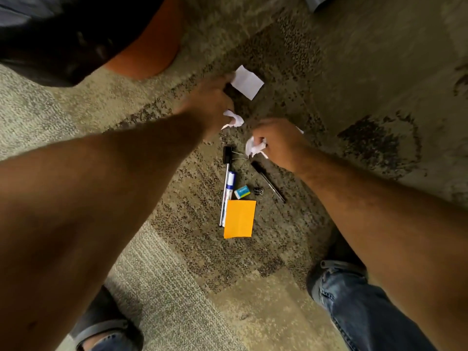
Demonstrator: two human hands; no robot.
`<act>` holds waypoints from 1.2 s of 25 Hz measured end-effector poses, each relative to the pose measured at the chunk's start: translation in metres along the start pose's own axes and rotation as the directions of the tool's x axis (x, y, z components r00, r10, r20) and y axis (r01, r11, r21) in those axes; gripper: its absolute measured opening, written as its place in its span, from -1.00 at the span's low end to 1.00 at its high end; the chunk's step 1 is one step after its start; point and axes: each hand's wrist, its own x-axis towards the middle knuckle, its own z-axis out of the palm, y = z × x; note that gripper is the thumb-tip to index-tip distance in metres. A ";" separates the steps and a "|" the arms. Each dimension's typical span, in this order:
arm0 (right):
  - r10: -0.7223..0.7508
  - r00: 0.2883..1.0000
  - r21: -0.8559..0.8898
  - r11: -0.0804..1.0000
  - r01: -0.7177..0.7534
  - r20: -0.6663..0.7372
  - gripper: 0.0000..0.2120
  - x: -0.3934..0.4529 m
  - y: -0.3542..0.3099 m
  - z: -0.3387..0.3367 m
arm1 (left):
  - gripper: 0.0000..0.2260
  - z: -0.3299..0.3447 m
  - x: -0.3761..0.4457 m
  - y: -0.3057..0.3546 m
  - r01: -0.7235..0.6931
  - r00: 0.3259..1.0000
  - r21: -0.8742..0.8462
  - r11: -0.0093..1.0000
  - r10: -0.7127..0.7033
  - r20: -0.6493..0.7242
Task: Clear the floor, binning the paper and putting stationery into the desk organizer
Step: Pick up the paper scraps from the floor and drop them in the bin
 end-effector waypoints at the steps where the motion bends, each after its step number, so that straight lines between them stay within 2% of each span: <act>1: 0.071 0.996 0.093 0.993 -0.066 -0.046 -0.91 -0.005 0.005 0.001 | -0.80 -0.002 0.008 0.006 -0.003 1.000 0.038 0.999 0.002 0.022; 3: 0.210 0.967 0.278 0.947 -0.164 -0.145 -0.91 -0.018 0.014 0.001 | -0.76 -0.002 0.020 0.015 0.000 1.000 0.089 0.996 -0.003 0.031; 6: 0.425 0.879 0.597 0.770 -0.225 -0.218 -0.69 -0.038 0.030 -0.010 | -0.59 -0.001 0.029 0.023 -0.027 1.000 0.072 0.997 0.027 0.006; 8: 0.495 0.837 0.688 0.692 -0.218 -0.233 -0.64 -0.052 0.043 -0.020 | -0.58 0.000 0.037 0.024 0.002 1.000 0.065 0.998 0.000 -0.029; 10: 0.510 0.817 0.657 0.718 -0.232 -0.269 -0.78 -0.063 0.053 -0.024 | -0.67 0.000 0.046 0.023 0.028 0.998 -0.033 0.999 -0.030 -0.056; 11: 0.516 0.815 0.652 0.718 -0.243 -0.264 -0.83 -0.066 0.056 -0.024 | -0.76 0.000 0.048 0.023 0.039 0.997 -0.162 0.986 -0.048 -0.056; 12: 0.512 0.819 0.631 0.731 -0.259 -0.258 -0.86 -0.068 0.057 -0.022 | -0.84 0.001 0.047 0.022 0.048 0.996 -0.315 0.948 -0.070 -0.057; 14: 0.431 0.864 0.482 0.833 -0.271 -0.261 -0.89 -0.067 0.057 -0.018 | -0.91 0.006 0.038 0.020 0.067 0.991 -0.517 0.854 -0.118 -0.067; 16: 0.301 0.925 0.305 0.925 -0.225 -0.232 -0.88 -0.061 0.052 -0.013 | -0.89 0.018 0.026 0.015 0.137 0.981 -0.600 0.788 -0.191 -0.027; 18: 0.194 0.947 0.181 0.972 -0.150 -0.255 -0.83 -0.052 0.044 -0.007 | -0.81 0.029 0.011 0.012 0.204 0.972 -0.686 0.698 -0.228 0.056; 20: 0.171 0.941 0.128 0.982 -0.139 -0.292 -0.79 -0.045 0.036 0.000 | -0.80 0.032 -0.002 0.005 0.246 0.961 -0.783 0.571 -0.250 0.119; 21: 0.209 0.928 0.142 0.975 -0.173 -0.307 -0.81 -0.042 0.032 0.004 | -0.81 0.032 -0.009 0.002 0.260 0.953 -0.826 0.501 -0.268 0.137; 22: 0.310 0.898 0.212 0.944 -0.252 -0.311 -0.82 -0.040 0.028 0.004 | -0.81 0.030 -0.019 0.002 0.267 0.945 -0.856 0.443 -0.295 0.143; 23: 0.461 0.841 0.339 0.868 -0.362 -0.283 -0.84 -0.036 0.020 0.000 | -0.83 0.026 -0.030 0.004 0.265 0.936 -0.878 0.399 -0.324 0.135; 24: 0.604 0.769 0.496 0.744 -0.448 -0.212 -0.85 -0.033 0.012 -0.005 | -0.85 0.019 -0.041 0.008 0.255 0.928 -0.899 0.357 -0.351 0.124; 25: 0.684 0.719 0.639 0.608 -0.471 -0.120 -0.87 -0.031 0.001 -0.013 | -0.84 0.011 -0.054 0.013 0.244 0.920 -0.921 0.303 -0.373 0.121; 26: 0.693 0.719 0.749 0.505 -0.428 -0.057 -0.86 -0.031 -0.013 -0.023 | -0.80 0.000 -0.069 0.020 0.235 0.913 -0.939 0.250 -0.389 0.125; 28: 0.620 0.785 0.897 0.349 -0.271 -0.004 -0.83 -0.035 -0.051 -0.053 | -0.73 -0.031 -0.101 0.036 0.186 0.900 -0.968 0.167 -0.423 0.100; 30: 0.550 0.835 0.955 0.256 -0.147 -0.019 -0.79 -0.042 -0.095 -0.088 | -0.78 -0.067 -0.134 0.053 0.092 0.883 -0.995 0.027 -0.464 0.069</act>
